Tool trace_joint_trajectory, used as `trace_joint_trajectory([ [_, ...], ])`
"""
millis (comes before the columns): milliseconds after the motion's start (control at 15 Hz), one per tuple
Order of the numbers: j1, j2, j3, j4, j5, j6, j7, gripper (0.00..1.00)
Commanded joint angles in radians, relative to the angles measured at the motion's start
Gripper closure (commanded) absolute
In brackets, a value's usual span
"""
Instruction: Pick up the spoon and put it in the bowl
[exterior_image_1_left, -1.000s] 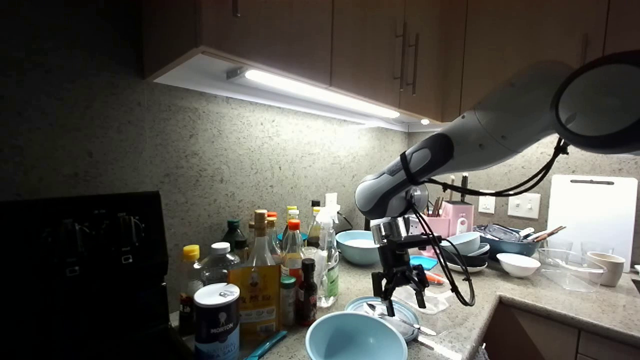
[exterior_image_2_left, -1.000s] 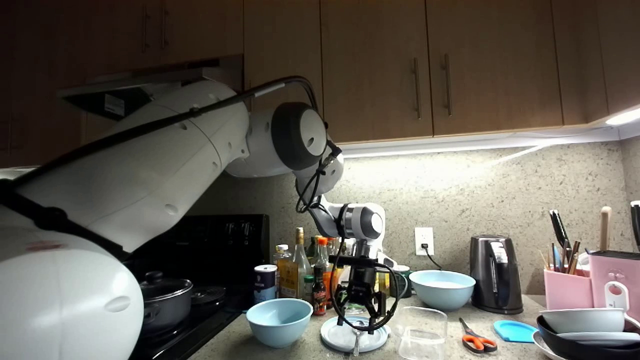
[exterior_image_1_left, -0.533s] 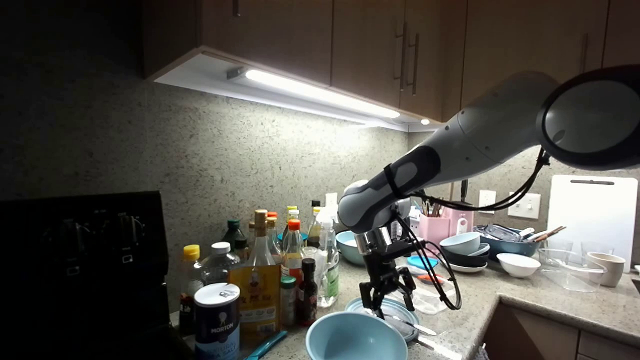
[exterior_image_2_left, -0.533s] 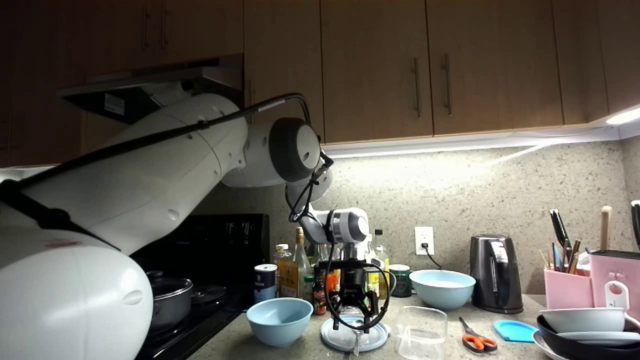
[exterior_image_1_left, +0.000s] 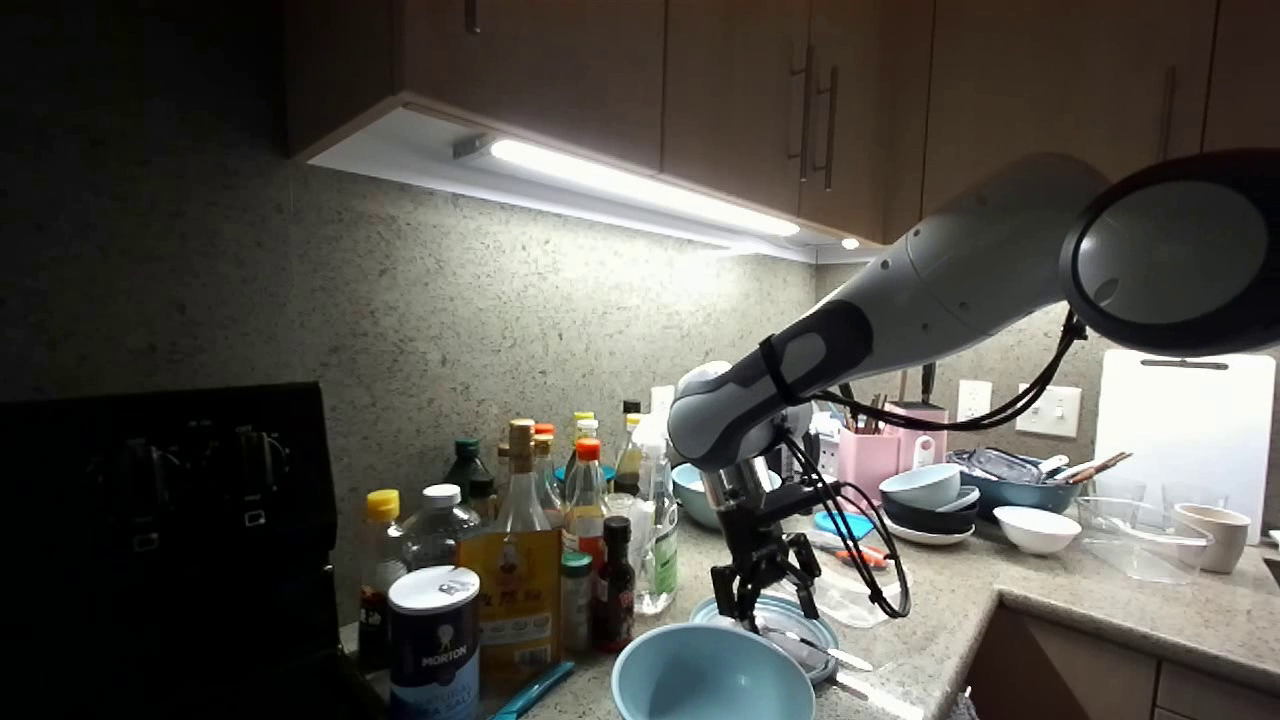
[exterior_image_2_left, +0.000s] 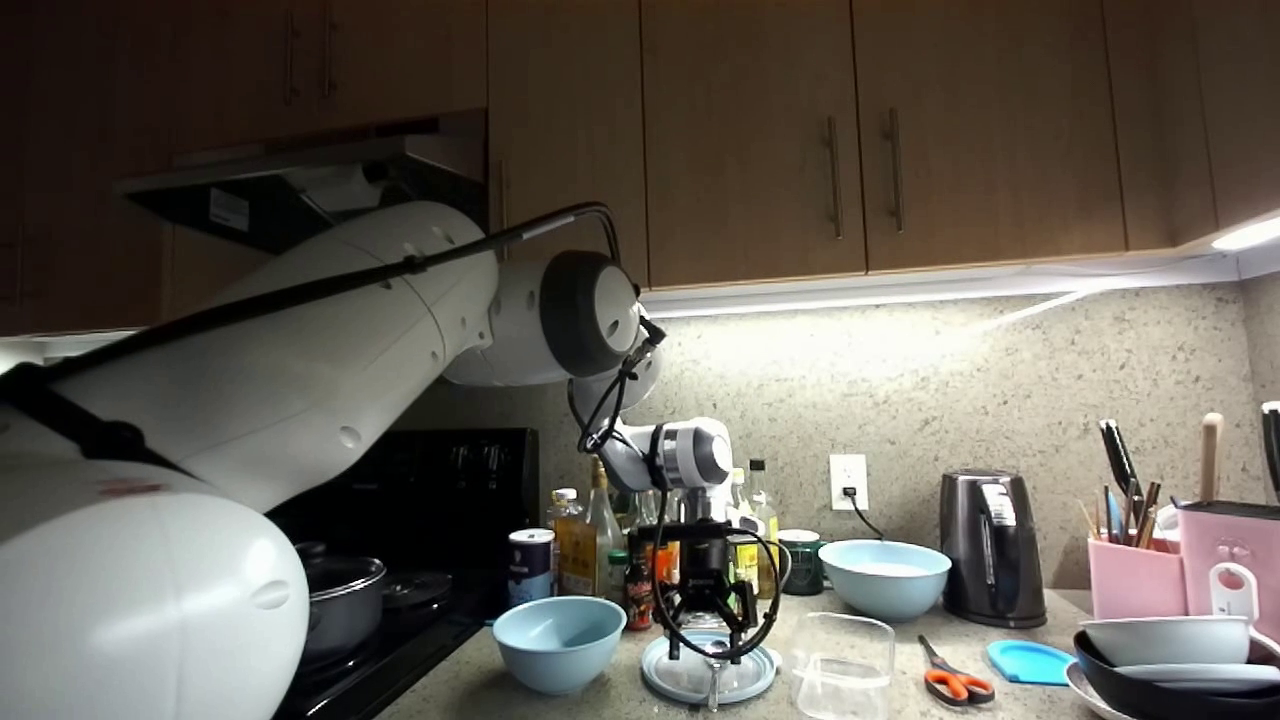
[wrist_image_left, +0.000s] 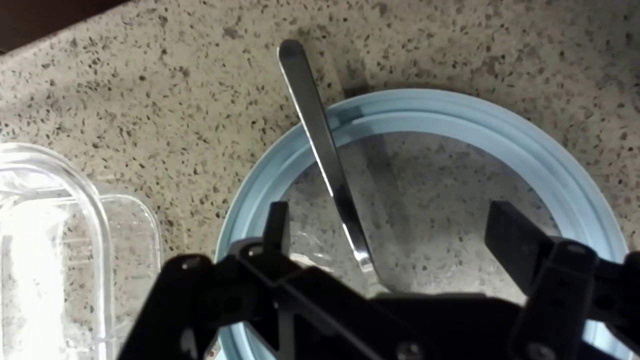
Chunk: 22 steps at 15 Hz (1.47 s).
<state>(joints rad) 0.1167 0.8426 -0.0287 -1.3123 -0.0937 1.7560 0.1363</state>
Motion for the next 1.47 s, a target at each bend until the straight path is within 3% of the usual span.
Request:
trace_joint_trajectory([
  [0, -0.028, 0.022, 0.011, 0.018, -0.001, 0.005, -0.058, 0.00],
  [133, -0.040, 0.039, 0.011, 0.038, 0.009, -0.012, -0.057, 0.02],
  [200, -0.048, 0.045, 0.013, 0.044, 0.015, -0.015, -0.064, 0.26],
  [333, -0.063, 0.056, 0.018, 0.061, 0.028, -0.023, -0.074, 0.31],
  [933, -0.082, 0.084, 0.026, 0.133, 0.059, -0.095, -0.066, 0.90],
  [1133, -0.085, 0.089, 0.029, 0.144, 0.072, -0.111, -0.070, 0.96],
  [1400, -0.084, 0.094, 0.028, 0.154, 0.084, -0.131, -0.056, 0.92],
])
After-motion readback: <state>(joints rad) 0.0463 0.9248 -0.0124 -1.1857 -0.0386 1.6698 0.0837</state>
